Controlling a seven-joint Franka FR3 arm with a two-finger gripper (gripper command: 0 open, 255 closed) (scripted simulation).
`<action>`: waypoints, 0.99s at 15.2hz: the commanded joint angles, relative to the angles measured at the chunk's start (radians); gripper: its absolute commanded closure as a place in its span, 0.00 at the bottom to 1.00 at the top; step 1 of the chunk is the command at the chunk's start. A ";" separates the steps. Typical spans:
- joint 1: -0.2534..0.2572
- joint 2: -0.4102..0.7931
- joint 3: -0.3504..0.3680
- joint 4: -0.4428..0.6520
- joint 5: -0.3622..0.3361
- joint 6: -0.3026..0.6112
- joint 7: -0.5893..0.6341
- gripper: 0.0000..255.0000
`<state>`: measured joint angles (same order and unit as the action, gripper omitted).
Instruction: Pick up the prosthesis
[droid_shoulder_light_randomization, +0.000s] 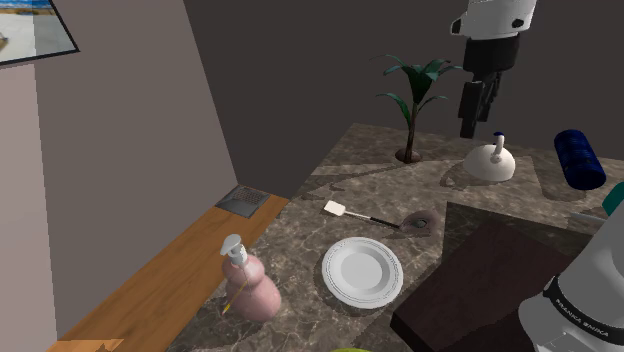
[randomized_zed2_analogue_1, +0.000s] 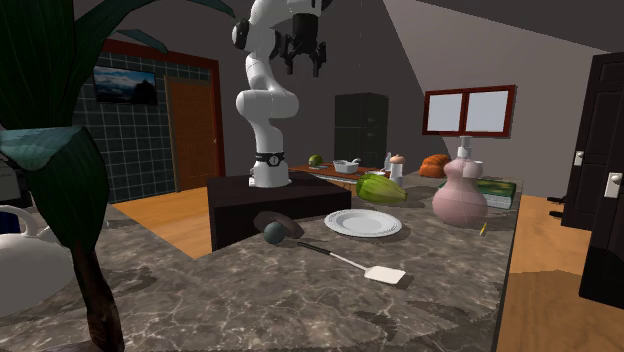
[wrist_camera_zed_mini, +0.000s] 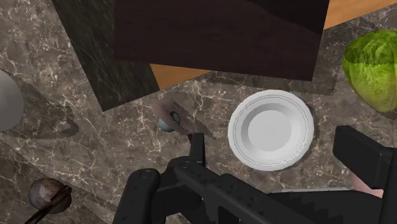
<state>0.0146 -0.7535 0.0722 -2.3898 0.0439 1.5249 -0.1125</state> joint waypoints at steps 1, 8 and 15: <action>0.000 0.000 0.000 0.000 0.000 0.000 0.000 0.00; -0.008 0.144 -0.011 -0.114 -0.072 0.205 -0.079 0.00; -0.030 0.352 -0.020 -0.170 -0.159 0.420 -0.131 0.00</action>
<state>-0.0113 -0.4332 0.0535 -2.5516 -0.1010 1.9107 -0.2374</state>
